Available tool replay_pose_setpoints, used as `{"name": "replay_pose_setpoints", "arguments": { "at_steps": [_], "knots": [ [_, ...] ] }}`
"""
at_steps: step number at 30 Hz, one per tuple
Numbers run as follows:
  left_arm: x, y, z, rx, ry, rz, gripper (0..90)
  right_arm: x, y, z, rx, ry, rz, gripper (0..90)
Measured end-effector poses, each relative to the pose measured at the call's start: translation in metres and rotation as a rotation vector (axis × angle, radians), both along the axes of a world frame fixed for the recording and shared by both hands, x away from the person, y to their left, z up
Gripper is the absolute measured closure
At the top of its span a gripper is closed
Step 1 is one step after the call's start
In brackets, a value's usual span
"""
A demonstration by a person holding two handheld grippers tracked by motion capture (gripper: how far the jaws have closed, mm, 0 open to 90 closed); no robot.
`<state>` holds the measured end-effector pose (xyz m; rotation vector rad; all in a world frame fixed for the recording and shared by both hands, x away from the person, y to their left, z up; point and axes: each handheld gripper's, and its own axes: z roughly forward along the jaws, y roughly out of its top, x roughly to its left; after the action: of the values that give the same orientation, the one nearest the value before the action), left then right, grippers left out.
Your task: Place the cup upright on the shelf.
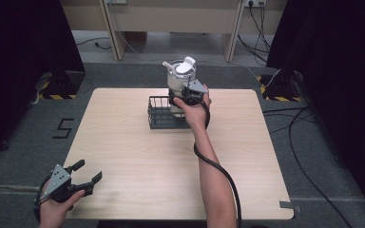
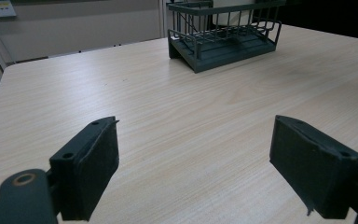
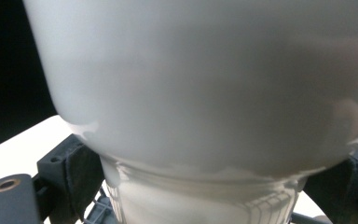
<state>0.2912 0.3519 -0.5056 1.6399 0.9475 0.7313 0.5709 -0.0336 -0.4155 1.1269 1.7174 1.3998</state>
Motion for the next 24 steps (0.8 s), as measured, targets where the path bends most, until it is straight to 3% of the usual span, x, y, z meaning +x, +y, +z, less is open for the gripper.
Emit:
{"name": "replay_pose_setpoints", "arguments": {
  "at_steps": [7,18,24],
  "knots": [
    [0.000,0.000,0.000,-0.001,0.000,-0.002,14.9,0.002,0.001,-0.010,-0.007,0.019,-0.002,10.2],
    [0.000,-0.001,0.000,0.002,-0.001,-0.005,14.9,-0.001,0.002,-0.015,0.010,-0.002,-0.007,9.2],
    [-0.001,-0.001,0.000,0.006,-0.001,-0.009,14.9,-0.003,0.006,-0.020,0.005,-0.003,0.004,2.8]
  ]
}}
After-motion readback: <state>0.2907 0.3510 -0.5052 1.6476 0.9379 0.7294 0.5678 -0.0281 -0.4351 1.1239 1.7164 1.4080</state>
